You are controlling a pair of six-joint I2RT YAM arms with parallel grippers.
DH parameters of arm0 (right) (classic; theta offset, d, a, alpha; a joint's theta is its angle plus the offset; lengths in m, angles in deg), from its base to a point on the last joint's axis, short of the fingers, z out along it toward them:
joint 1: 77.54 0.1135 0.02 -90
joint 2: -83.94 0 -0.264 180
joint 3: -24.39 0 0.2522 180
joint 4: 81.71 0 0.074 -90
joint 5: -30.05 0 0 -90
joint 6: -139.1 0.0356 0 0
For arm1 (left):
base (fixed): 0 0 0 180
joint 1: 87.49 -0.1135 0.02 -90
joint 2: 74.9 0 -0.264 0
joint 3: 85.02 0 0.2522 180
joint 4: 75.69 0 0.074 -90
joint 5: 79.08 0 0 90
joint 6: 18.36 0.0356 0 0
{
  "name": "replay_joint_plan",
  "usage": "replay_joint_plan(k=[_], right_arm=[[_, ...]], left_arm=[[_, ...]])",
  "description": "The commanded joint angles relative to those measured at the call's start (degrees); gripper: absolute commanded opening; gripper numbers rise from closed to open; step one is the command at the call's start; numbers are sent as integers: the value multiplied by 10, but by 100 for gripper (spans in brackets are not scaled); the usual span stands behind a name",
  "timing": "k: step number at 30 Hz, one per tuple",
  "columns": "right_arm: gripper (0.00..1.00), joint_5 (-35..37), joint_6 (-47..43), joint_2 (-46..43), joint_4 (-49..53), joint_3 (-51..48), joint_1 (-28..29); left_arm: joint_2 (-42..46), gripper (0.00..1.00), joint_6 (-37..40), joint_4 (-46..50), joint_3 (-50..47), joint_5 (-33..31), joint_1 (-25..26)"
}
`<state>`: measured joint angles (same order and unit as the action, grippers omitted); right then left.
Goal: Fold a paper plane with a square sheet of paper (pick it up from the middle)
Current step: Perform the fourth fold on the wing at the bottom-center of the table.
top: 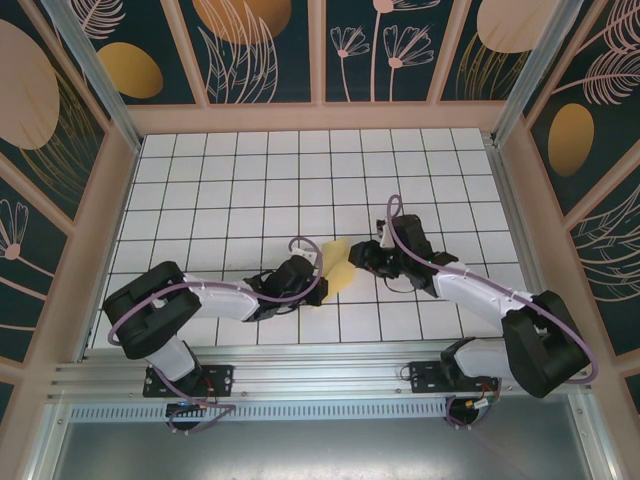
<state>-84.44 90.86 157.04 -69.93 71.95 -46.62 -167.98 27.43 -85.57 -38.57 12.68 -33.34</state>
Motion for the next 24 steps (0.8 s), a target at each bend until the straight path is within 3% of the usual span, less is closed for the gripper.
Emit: replay_joint_plan(k=[1, 7, 18, 24], right_arm=[[31, -18, -9, 23, -7, 6, 20], [23, -28, -8, 73, -24, 32, 40], [19, -50, -7, 159, -48, 82, 59], [17, -46, -4, 181, -51, 91, 60]], left_arm=[[6, 5, -37, -86, -22, 48, -9], [7, 5, -72, -158, -61, 74, -26], [-3, 7, -84, -174, -72, 89, -31], [3, 14, -82, -157, -73, 78, -31]])
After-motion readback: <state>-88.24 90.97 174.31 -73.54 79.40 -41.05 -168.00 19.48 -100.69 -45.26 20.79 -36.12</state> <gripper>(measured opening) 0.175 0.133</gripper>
